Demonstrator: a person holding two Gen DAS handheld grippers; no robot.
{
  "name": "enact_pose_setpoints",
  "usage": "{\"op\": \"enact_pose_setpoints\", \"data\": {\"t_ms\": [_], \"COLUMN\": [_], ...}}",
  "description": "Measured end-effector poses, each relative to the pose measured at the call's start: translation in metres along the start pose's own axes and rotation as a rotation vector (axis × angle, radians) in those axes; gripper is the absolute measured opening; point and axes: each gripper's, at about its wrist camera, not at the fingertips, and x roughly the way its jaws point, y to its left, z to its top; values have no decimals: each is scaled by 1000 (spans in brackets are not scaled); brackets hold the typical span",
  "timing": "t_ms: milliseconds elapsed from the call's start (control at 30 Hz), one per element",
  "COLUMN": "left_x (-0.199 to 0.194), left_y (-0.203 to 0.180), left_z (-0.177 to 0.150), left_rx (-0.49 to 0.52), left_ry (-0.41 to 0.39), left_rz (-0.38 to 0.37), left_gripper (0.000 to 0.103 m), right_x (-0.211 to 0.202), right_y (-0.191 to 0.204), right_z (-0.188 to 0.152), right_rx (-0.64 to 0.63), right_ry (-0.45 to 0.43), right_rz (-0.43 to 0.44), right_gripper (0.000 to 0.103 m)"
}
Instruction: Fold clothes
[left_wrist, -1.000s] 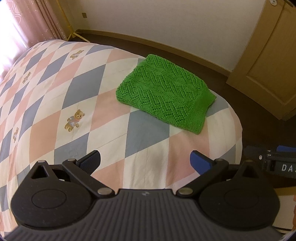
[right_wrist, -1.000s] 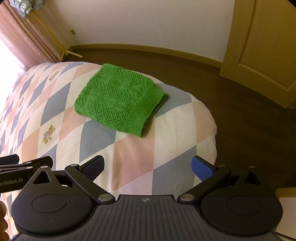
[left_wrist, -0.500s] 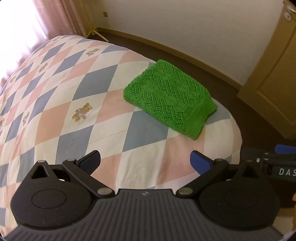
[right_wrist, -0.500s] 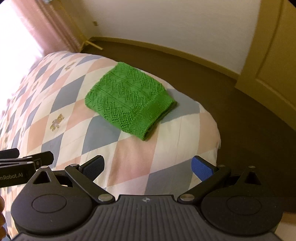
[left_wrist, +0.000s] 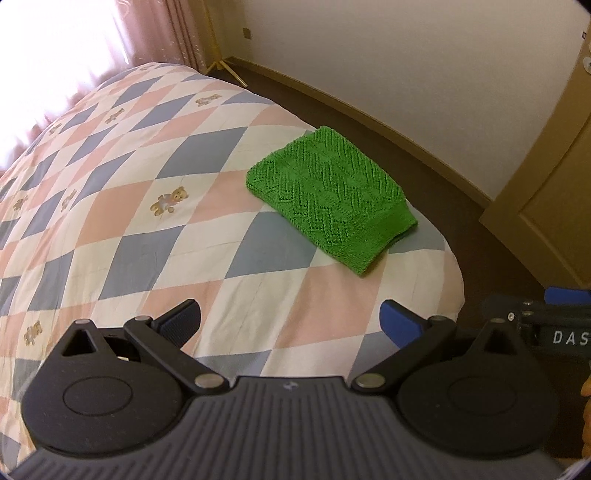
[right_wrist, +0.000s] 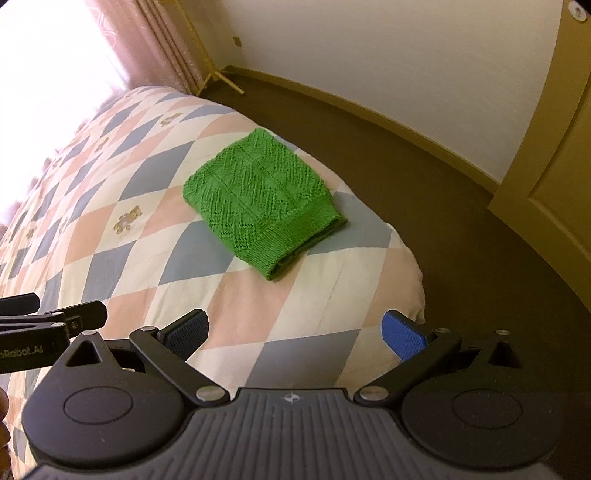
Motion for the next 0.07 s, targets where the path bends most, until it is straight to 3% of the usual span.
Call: {"op": "enact_pose_setpoints", "data": {"t_ms": [67], "left_x": [-6], "left_y": [-2], "left_z": [-5], "left_rx": [-11], "left_ry": [-8], "left_rz": [8], "left_gripper": [102], "right_x": [-4], "right_y": [-4], "right_z": [-3], "right_rx": [-4], "right_ry": [-1], "right_rz": [6], "right_gripper": [103]}}
